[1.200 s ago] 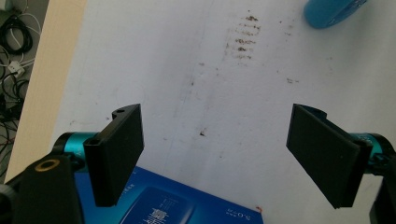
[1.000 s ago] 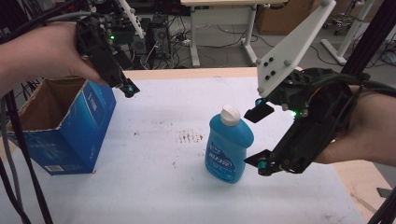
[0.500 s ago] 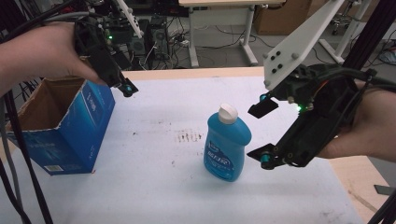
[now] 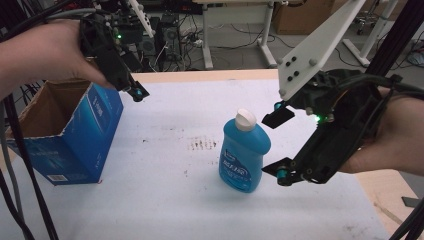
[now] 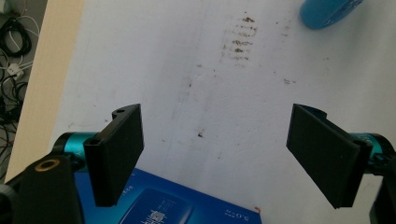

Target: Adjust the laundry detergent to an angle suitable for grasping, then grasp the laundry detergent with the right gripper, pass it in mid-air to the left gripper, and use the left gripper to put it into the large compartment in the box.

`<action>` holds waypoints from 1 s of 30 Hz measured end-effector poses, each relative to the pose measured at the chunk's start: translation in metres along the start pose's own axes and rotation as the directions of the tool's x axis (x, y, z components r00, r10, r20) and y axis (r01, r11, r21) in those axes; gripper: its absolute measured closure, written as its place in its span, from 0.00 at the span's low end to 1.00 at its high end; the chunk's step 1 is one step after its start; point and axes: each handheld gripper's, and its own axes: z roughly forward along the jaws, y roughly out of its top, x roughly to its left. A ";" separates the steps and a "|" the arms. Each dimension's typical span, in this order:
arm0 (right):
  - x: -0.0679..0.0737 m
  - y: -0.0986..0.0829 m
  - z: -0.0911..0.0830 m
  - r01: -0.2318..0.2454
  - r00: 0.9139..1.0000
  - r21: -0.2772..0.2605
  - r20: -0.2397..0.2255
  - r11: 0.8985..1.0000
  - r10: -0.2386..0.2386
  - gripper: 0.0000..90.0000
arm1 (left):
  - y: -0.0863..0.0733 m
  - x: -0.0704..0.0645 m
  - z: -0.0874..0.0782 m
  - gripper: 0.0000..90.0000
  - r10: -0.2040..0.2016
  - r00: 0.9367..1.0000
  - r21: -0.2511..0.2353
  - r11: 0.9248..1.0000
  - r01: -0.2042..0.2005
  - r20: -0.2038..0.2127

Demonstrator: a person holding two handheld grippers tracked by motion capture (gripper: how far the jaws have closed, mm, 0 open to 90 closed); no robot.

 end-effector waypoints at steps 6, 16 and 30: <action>-0.004 -0.007 -0.002 -0.017 1.000 -0.008 0.015 1.000 0.017 0.21 | 0.001 -0.001 0.000 0.21 0.005 1.000 0.006 1.000 -0.005 -0.001; -0.010 -0.021 -0.010 -0.074 0.996 -0.048 0.054 0.996 0.076 0.21 | 0.001 -0.002 0.000 0.21 0.003 1.000 0.005 1.000 -0.003 -0.003; -0.026 -0.052 -0.014 -0.176 0.975 -0.158 0.109 0.972 0.195 0.21 | 0.000 -0.003 -0.002 0.21 0.003 1.000 0.005 1.000 -0.002 -0.010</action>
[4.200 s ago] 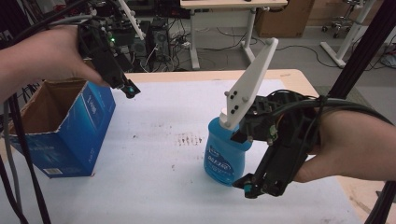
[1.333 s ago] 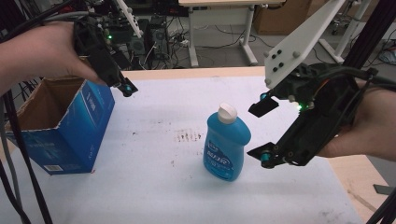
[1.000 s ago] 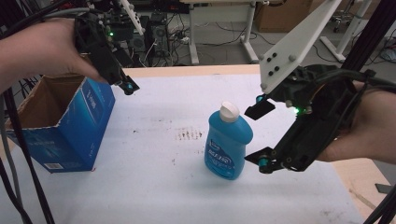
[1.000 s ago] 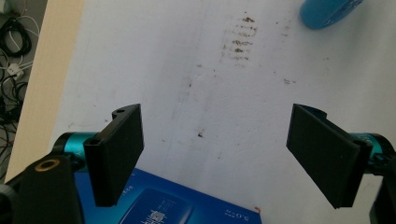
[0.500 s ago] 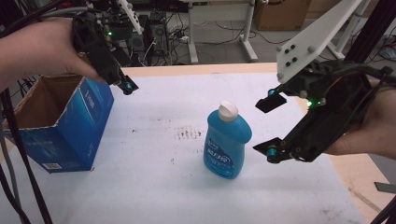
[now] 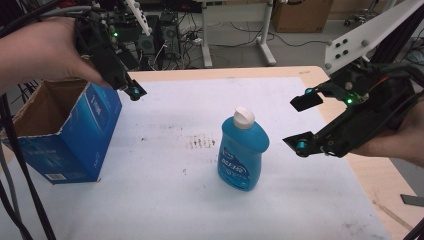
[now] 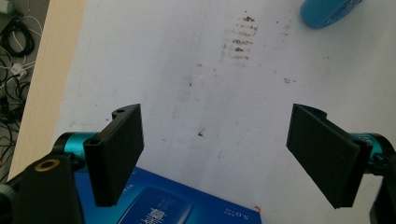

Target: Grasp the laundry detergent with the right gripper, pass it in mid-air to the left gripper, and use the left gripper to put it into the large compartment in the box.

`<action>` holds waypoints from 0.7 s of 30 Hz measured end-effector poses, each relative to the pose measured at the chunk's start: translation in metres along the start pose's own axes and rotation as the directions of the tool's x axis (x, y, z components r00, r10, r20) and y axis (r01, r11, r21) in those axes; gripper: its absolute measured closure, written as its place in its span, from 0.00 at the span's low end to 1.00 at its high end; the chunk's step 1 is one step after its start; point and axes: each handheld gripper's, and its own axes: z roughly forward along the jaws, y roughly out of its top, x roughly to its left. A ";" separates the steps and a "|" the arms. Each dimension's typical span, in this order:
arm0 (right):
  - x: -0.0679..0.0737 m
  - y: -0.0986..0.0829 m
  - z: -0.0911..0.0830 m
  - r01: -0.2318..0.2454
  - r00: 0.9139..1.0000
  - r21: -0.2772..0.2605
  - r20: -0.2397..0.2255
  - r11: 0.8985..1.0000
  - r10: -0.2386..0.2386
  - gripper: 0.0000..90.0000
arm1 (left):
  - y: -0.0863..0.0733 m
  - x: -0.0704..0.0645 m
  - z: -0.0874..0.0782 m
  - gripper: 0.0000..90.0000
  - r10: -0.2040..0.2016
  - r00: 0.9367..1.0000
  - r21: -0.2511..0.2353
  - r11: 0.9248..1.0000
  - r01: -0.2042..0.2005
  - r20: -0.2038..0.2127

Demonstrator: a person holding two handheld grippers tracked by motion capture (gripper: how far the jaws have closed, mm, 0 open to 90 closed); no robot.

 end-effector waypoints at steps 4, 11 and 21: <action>-0.004 -0.006 0.003 -0.026 1.000 -0.012 0.015 1.000 0.026 0.21 | 0.000 -0.001 0.000 0.21 0.005 1.000 -0.001 1.000 -0.005 0.000; -0.007 -0.014 0.014 -0.048 0.999 -0.012 0.025 0.999 0.049 0.21 | -0.001 -0.002 -0.001 0.21 0.009 1.000 -0.003 1.000 -0.009 0.000; -0.005 -0.020 0.036 -0.056 0.998 0.003 0.030 0.998 0.056 0.21 | -0.001 -0.003 -0.003 0.21 0.015 1.000 -0.006 1.000 -0.015 -0.002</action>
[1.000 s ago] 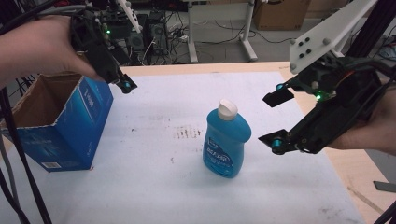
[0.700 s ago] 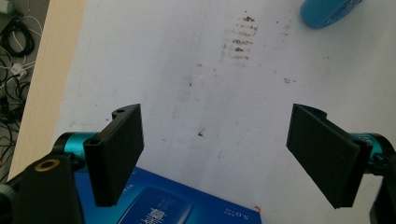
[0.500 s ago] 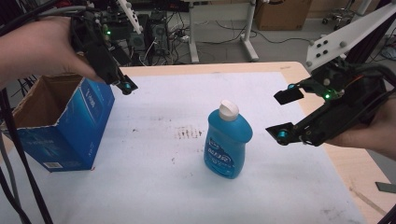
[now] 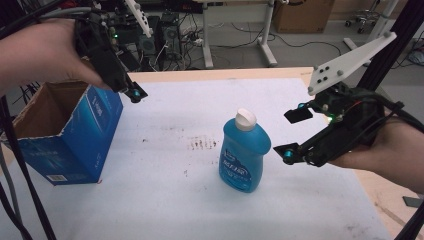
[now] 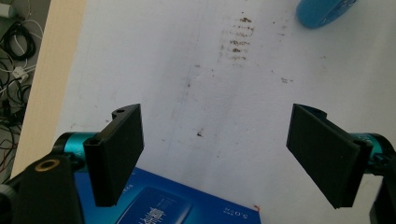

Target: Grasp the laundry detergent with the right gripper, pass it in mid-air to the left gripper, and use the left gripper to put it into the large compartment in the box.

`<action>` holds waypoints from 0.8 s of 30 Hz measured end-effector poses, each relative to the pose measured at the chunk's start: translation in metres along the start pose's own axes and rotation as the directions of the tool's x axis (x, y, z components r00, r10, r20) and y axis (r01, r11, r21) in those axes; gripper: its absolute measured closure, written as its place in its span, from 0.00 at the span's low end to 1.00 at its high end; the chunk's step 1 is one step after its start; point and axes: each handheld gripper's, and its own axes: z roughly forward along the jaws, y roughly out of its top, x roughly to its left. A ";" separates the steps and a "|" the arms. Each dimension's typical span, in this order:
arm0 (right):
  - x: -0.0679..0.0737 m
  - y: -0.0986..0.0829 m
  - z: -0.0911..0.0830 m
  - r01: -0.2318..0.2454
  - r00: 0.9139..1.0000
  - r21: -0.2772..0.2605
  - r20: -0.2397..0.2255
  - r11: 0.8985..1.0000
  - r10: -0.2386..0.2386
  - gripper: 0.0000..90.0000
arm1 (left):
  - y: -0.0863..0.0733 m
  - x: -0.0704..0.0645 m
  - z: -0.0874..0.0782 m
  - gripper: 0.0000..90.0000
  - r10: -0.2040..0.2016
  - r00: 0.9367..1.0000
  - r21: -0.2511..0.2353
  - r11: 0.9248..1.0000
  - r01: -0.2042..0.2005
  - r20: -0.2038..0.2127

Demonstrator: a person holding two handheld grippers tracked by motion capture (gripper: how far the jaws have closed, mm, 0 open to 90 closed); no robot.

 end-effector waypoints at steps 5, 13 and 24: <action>0.001 -0.002 0.008 -0.004 1.000 0.008 0.004 1.000 0.004 0.21 | 0.000 0.000 0.000 0.21 0.002 1.000 -0.002 1.000 -0.002 0.000; 0.005 -0.004 0.025 -0.003 1.000 0.019 -0.002 1.000 0.003 0.21 | -0.001 -0.001 -0.001 0.21 0.001 1.000 -0.007 1.000 -0.001 -0.002; 0.009 -0.005 0.047 0.002 1.000 0.032 -0.004 1.000 -0.002 0.21 | -0.001 -0.001 -0.002 0.21 0.002 1.000 -0.007 1.000 -0.002 -0.001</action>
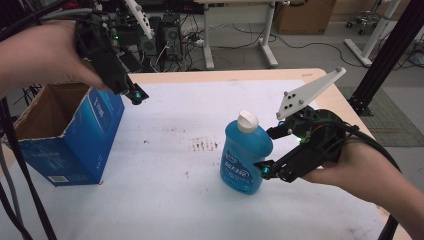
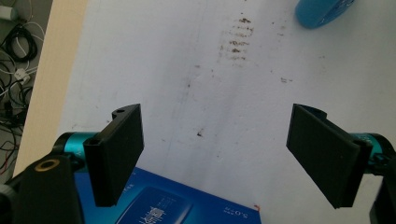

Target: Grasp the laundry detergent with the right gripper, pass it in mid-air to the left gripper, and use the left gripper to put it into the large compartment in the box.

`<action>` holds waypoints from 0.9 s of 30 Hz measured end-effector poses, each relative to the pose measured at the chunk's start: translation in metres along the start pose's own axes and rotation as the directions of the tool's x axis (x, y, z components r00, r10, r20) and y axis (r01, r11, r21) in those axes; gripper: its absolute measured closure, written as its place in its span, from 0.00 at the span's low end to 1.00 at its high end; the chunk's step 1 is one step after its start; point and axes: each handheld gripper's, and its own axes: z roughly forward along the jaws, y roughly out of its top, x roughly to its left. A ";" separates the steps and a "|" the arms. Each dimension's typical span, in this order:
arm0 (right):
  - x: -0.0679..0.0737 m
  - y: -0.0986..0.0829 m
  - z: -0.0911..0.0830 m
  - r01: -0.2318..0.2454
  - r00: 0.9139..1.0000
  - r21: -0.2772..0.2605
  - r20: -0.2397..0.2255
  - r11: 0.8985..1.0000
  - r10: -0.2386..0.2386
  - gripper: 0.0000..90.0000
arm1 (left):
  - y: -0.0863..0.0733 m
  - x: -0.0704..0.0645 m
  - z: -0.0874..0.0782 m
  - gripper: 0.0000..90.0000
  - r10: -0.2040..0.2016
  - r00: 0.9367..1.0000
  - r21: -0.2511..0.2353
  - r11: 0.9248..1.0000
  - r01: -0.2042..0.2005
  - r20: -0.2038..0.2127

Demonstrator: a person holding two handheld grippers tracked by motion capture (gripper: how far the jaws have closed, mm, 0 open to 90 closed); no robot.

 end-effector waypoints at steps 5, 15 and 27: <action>0.000 0.001 0.009 -0.002 1.000 0.000 0.005 1.000 0.002 0.21 | 0.000 -0.001 0.000 0.21 -0.003 1.000 -0.008 1.000 0.003 -0.001; 0.002 0.002 0.020 -0.003 1.000 -0.007 0.011 1.000 0.003 0.21 | 0.000 -0.001 -0.001 0.21 0.003 1.000 -0.005 1.000 -0.003 -0.005; 0.004 0.003 0.029 -0.013 1.000 -0.009 0.016 1.000 0.014 0.21 | 0.001 -0.003 -0.002 0.21 0.006 1.000 -0.004 1.000 -0.006 -0.006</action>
